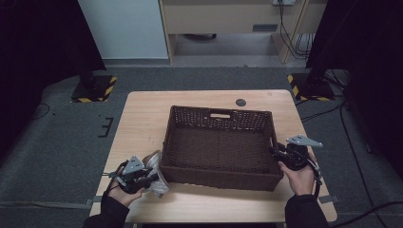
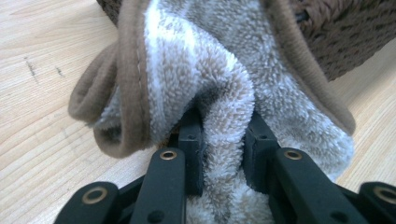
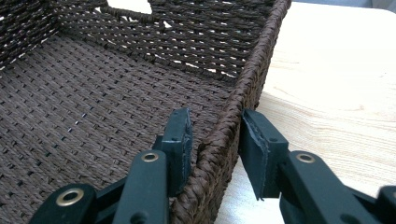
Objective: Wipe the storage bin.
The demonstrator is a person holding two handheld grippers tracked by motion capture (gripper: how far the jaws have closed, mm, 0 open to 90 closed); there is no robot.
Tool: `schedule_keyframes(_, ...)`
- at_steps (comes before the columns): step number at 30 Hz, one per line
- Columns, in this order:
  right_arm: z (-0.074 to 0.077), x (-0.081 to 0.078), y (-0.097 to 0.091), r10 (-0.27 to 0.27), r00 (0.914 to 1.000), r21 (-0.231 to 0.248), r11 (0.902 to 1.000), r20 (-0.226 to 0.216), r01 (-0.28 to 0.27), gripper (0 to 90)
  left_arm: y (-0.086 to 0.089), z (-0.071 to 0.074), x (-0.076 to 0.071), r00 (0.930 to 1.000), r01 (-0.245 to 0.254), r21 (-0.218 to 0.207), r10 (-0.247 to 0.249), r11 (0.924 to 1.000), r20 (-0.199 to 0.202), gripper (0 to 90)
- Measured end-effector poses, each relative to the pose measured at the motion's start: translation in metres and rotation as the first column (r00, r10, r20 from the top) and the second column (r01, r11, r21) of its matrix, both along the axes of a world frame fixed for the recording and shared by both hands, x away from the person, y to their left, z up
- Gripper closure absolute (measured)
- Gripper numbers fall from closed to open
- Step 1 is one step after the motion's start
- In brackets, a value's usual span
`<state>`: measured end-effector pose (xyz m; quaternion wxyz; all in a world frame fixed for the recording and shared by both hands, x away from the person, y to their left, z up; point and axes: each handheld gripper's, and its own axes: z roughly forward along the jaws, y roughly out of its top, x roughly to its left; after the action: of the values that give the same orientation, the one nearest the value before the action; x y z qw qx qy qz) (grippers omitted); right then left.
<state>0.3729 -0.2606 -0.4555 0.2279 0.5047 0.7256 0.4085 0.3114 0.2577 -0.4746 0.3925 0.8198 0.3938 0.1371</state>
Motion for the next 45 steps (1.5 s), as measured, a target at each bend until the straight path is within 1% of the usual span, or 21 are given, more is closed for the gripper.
schedule_keyframes(2,0.000,0.000,0.000,0.000,1.0000,0.001,1.0000,0.001,0.000,64.1,0.006,0.005,-0.001,0.9999,-0.016,-0.035,0.016,0.9992,0.001,71.9)
schedule_keyframes(4,0.000,0.000,0.000,0.000,1.0000,-0.001,1.0000,0.001,0.000,64.0,0.012,0.015,-0.003,0.9992,-0.029,-0.085,0.031,0.9960,0.025,71.8)
schedule_keyframes(6,0.000,0.000,0.000,0.000,1.0000,0.002,1.0000,0.001,0.000,63.8,0.018,0.028,-0.006,0.9970,-0.040,-0.142,0.049,0.9891,0.060,71.7)
schedule_keyframes(8,0.000,0.000,0.000,-0.001,1.0000,0.004,1.0000,0.000,0.001,63.6,0.022,0.038,-0.010,0.9936,-0.041,-0.182,0.059,0.9825,0.096,71.7)
schedule_keyframes(10,0.000,0.000,0.000,-0.001,1.0000,0.004,1.0000,0.000,0.001,63.5,0.022,0.042,-0.012,0.9920,-0.039,-0.211,0.063,0.9766,0.109,71.5)
schedule_keyframes(11,0.000,0.000,0.000,-0.002,1.0000,0.003,1.0000,0.002,0.002,63.5,0.021,0.041,-0.012,0.9924,-0.037,-0.210,0.061,0.9771,0.107,71.4)
schedule_keyframes(14,0.000,0.000,0.000,-0.001,1.0000,0.002,1.0000,0.003,0.001,63.5,0.014,0.032,-0.009,0.9953,-0.029,-0.165,0.044,0.9859,0.087,71.2)
schedule_keyframes(18,0.000,0.000,0.000,0.000,1.0000,0.001,1.0000,0.002,0.000,63.6,0.009,0.016,-0.004,0.9987,-0.032,-0.099,0.036,0.9946,0.036,71.1)
schedule_keyframes(21,0.000,0.000,0.000,0.000,1.0000,-0.001,1.0000,0.003,0.000,63.6,0.003,0.005,-0.001,0.9995,-0.031,-0.043,0.031,0.9986,0.003,70.9)
schedule_keyframes(23,0.000,0.000,0.000,0.001,1.0000,-0.001,1.0000,0.002,-0.001,63.6,0.001,0.002,0.001,0.9994,-0.034,-0.017,0.034,0.9993,-0.006,70.8)
schedule_keyframes(25,0.000,0.000,0.000,0.001,1.0000,0.000,1.0000,0.003,-0.001,63.5,0.003,0.002,0.004,0.9990,-0.044,-0.018,0.044,0.9989,-0.007,70.8)
schedule_keyframes(28,0.000,0.000,0.000,0.001,1.0000,0.000,1.0000,0.002,-0.001,63.3,0.009,0.007,0.006,0.9967,-0.081,-0.040,0.081,0.9959,0.008,70.8)
schedule_keyframes(30,0.000,0.000,0.000,0.001,1.0000,0.001,1.0000,0.003,-0.001,63.0,0.016,0.012,0.007,0.9933,-0.112,-0.064,0.114,0.9916,0.021,70.7)
schedule_keyframes(31,0.000,0.000,-0.001,0.000,1.0000,0.002,1.0000,0.002,0.000,62.8,0.018,0.014,0.009,0.9904,-0.133,-0.083,0.135,0.9877,0.028,70.6)
schedule_keyframes(33,-0.001,0.000,-0.001,0.000,1.0000,0.002,1.0000,0.005,0.000,62.6,0.025,0.017,0.012,0.9849,-0.164,-0.098,0.169,0.9815,0.039,70.6)
schedule_keyframes(35,-0.001,0.000,-0.001,-0.002,1.0000,0.004,1.0000,0.005,0.002,62.6,0.031,0.019,0.015,0.9771,-0.202,-0.101,0.208,0.9740,0.046,70.5)
schedule_keyframes(38,-0.001,0.000,-0.001,-0.002,1.0000,0.006,1.0000,0.006,0.002,62.5,0.040,0.017,0.021,0.9635,-0.259,-0.083,0.264,0.9622,0.045,70.1)
schedule_keyframes(40,-0.001,0.000,-0.001,-0.002,1.0000,0.007,1.0000,0.006,0.002,62.4,0.047,0.015,0.025,0.9538,-0.294,-0.074,0.298,0.9529,0.041,70.0)
schedule_keyframes(42,-0.001,0.000,-0.001,-0.002,1.0000,0.007,1.0000,0.006,0.002,62.3,0.052,0.013,0.029,0.9457,-0.321,-0.062,0.323,0.9452,0.036,69.8)
schedule_keyframes(45,-0.001,0.000,-0.001,-0.003,1.0000,0.008,1.0000,0.005,0.003,62.0,0.058,0.008,0.033,0.9363,-0.349,-0.027,0.350,0.9366,0.028,69.7)
